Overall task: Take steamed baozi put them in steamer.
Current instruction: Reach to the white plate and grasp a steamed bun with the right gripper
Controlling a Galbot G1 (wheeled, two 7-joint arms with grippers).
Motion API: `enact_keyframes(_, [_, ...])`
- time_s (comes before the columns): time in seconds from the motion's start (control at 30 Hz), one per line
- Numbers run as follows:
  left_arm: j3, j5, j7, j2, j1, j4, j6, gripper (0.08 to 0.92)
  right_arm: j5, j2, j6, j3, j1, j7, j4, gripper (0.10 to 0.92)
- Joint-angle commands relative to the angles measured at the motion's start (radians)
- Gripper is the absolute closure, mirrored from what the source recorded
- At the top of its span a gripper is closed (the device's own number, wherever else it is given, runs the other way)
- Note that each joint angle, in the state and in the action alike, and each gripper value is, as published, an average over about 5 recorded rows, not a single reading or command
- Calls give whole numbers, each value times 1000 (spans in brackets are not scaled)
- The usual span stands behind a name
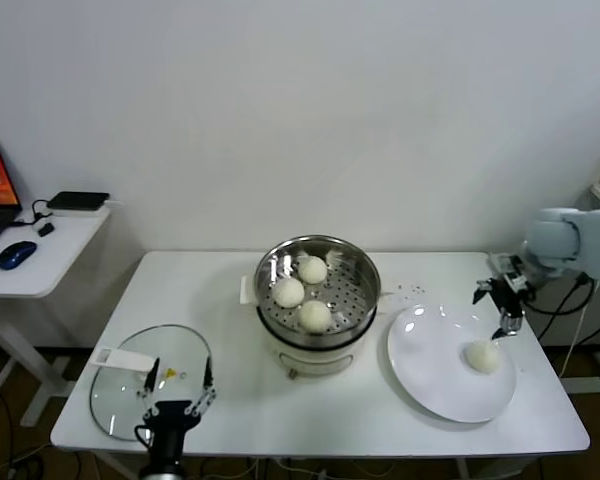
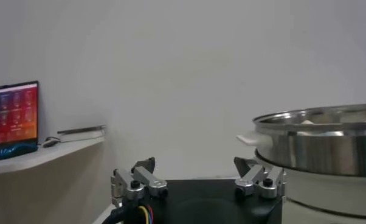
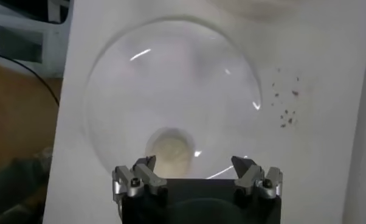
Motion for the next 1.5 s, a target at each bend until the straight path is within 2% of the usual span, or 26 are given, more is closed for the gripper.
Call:
enact_keyframes(0.03, [-2, 1, 1, -2, 3, 2, -3, 177, -95, -97, -116, 184, -225, 70, -47, 203])
enact_keyframes(0.33, [-4, 6, 6, -4, 1, 10, 1, 177, -130, -67, -106, 225, -284, 48, -111, 203])
enact_keyframes(1.5, [-7, 6, 15, 7, 7, 10, 0, 177, -190, -57, -106, 282, -370, 19, -146, 203])
